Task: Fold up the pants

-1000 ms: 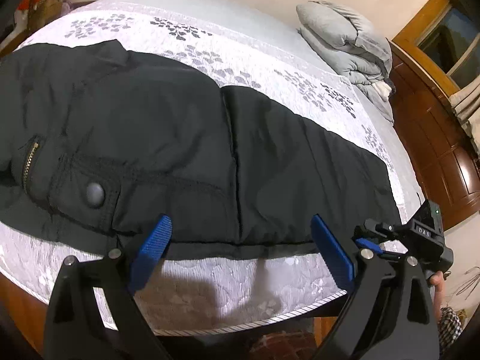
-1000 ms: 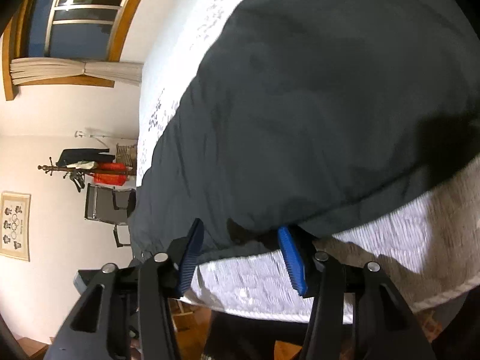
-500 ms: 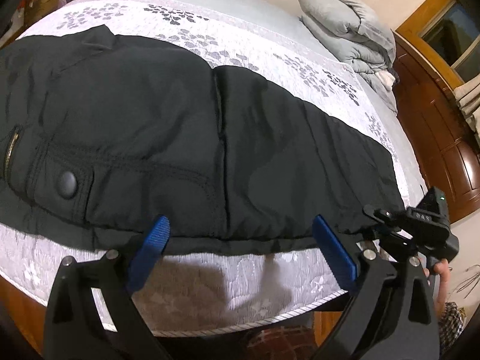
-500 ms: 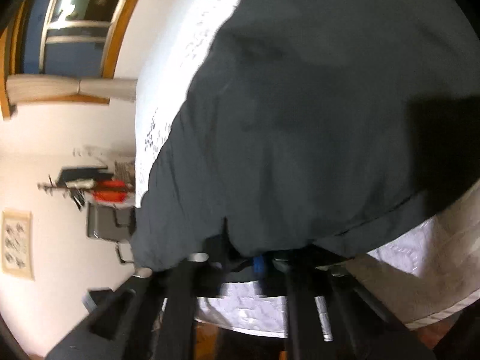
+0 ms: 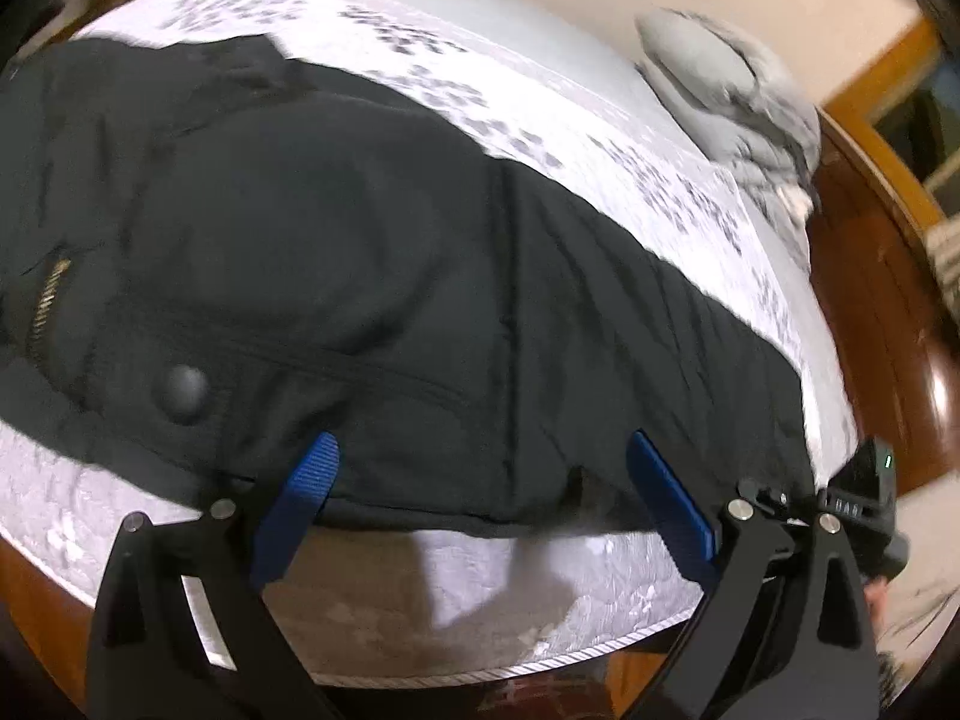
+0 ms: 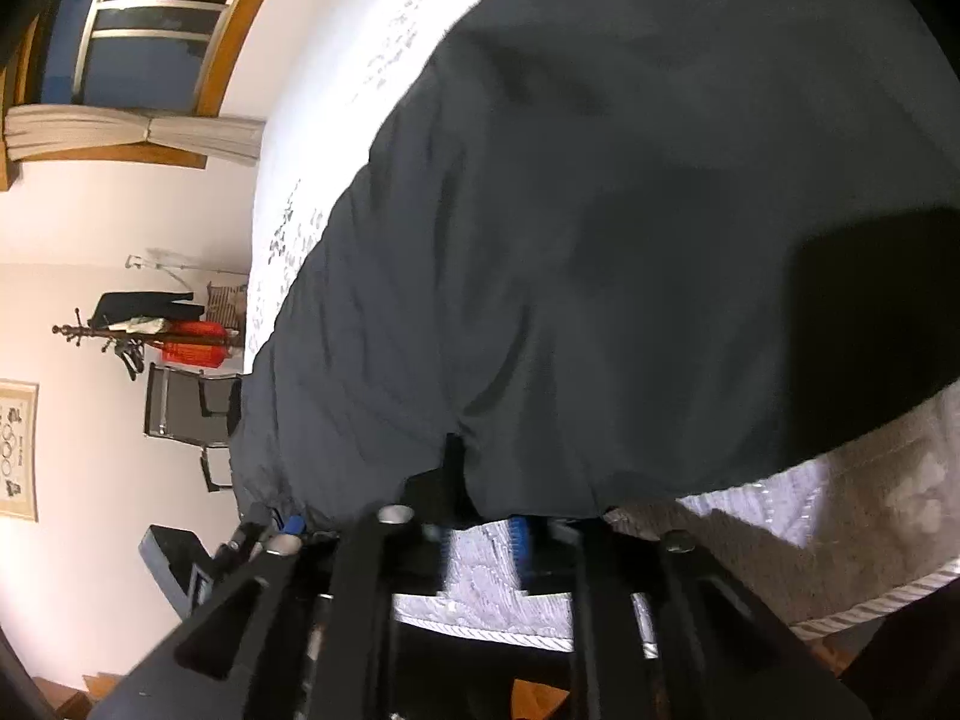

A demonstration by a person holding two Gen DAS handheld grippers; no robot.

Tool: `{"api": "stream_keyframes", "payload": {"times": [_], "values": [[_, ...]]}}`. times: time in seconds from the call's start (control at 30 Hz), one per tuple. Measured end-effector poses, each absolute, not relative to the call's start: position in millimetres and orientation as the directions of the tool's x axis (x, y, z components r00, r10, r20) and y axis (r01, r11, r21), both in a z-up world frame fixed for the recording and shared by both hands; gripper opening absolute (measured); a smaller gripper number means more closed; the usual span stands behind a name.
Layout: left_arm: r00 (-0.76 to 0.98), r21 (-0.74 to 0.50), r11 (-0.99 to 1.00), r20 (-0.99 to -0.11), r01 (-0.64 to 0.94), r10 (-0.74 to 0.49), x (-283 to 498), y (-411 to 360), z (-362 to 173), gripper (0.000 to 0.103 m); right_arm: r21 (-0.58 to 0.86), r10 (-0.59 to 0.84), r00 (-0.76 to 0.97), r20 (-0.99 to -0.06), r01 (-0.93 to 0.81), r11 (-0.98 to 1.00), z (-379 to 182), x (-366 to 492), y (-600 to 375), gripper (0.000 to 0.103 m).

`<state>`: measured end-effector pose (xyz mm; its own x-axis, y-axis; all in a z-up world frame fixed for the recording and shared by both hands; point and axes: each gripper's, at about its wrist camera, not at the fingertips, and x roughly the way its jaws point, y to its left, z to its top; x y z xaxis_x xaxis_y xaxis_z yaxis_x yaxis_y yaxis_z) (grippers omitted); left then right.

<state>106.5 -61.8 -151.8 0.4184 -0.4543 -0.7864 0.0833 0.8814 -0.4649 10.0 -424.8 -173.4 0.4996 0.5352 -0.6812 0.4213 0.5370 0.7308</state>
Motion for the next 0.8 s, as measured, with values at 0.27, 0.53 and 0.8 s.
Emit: {"api": "stream_keyframes", "payload": {"times": [0.27, 0.53, 0.8], "values": [[0.51, -0.527, 0.849, -0.742, -0.043, -0.435, 89.0, 24.1, -126.0, 0.096, 0.709, 0.509, 0.498, -0.702, 0.426, 0.562, -166.0, 2.1, -441.2, 0.027], [0.618, -0.534, 0.791, -0.74, -0.299, -0.266, 87.6, 153.8, -117.8, 0.096, 0.683, 0.489, 0.483, -0.726, 0.43, 0.59, -166.4, -3.4, -447.0, 0.027], [0.658, -0.738, 0.561, -0.638, -0.374, -0.401, 107.0, 208.4, -150.4, 0.092, 0.644, 0.452, 0.47, -0.759, 0.435, 0.629, -161.8, -1.1, -437.0, 0.031]]}}
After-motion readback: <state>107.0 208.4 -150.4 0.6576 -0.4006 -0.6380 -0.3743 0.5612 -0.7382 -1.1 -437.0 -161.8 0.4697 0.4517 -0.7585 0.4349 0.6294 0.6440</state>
